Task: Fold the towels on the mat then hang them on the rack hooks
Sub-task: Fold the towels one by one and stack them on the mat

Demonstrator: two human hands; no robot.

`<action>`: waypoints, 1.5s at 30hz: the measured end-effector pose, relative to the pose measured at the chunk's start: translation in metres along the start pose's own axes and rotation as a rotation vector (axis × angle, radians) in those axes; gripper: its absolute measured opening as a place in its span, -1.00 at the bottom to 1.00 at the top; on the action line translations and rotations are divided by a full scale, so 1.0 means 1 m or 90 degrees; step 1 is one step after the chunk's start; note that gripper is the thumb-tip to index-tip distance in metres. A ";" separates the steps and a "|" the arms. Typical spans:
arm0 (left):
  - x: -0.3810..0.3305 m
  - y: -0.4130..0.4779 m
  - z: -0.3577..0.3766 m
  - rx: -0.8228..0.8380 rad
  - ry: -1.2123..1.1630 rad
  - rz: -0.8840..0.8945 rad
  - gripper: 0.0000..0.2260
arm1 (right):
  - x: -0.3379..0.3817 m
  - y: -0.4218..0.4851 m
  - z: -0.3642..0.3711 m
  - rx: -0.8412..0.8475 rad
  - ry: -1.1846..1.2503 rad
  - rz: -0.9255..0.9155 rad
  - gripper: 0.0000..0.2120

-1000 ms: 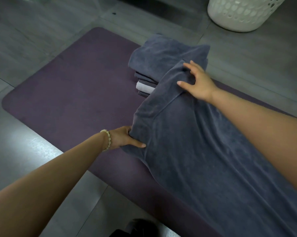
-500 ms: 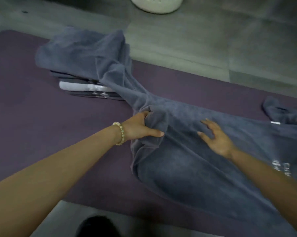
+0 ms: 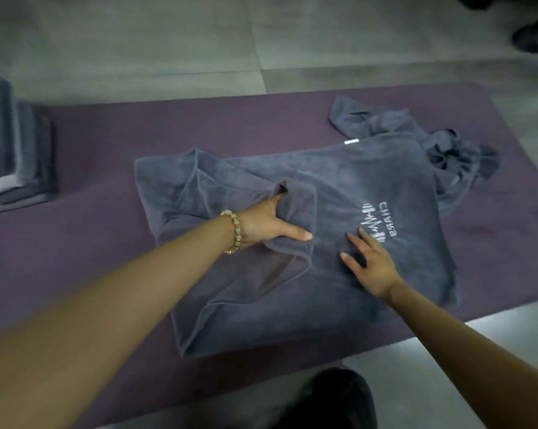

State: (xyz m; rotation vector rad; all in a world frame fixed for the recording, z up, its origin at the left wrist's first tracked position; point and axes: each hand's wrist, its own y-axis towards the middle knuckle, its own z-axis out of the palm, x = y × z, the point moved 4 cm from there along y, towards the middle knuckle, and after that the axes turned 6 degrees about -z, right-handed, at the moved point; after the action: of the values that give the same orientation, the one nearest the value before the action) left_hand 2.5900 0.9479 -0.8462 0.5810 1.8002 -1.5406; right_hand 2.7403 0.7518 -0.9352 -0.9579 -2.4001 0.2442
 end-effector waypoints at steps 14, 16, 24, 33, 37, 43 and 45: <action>0.028 0.086 0.114 0.033 0.097 -0.119 -0.14 | -0.104 -0.047 -0.040 -0.260 0.075 0.119 -0.43; 0.029 0.089 0.115 0.025 0.107 -0.126 -0.09 | -0.120 -0.053 -0.043 -0.288 0.132 0.204 -0.33; 0.031 0.096 0.116 -0.011 0.106 -0.089 -0.08 | -0.151 -0.060 -0.048 -0.220 0.138 0.326 -0.76; 0.005 0.072 0.078 -0.163 0.067 0.057 -0.19 | -0.064 -0.038 -0.069 -0.211 0.416 0.105 -0.75; -0.004 0.047 0.025 -0.220 0.061 0.060 -0.35 | 0.009 -0.022 -0.081 -0.085 0.397 -0.032 -0.66; -0.001 0.003 -0.055 -0.299 -0.410 0.130 -0.79 | 0.111 -0.011 -0.094 -0.007 0.498 -0.232 -0.75; 0.001 -0.009 -0.069 -0.284 -0.473 0.148 -0.90 | 0.139 -0.008 -0.093 0.032 0.553 -0.240 -0.84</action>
State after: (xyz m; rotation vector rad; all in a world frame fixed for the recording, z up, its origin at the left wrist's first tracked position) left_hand 2.5683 1.0134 -0.8363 -0.0176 1.3589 -0.9609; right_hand 2.7027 0.8382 -0.7970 -0.4246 -1.6943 -0.2179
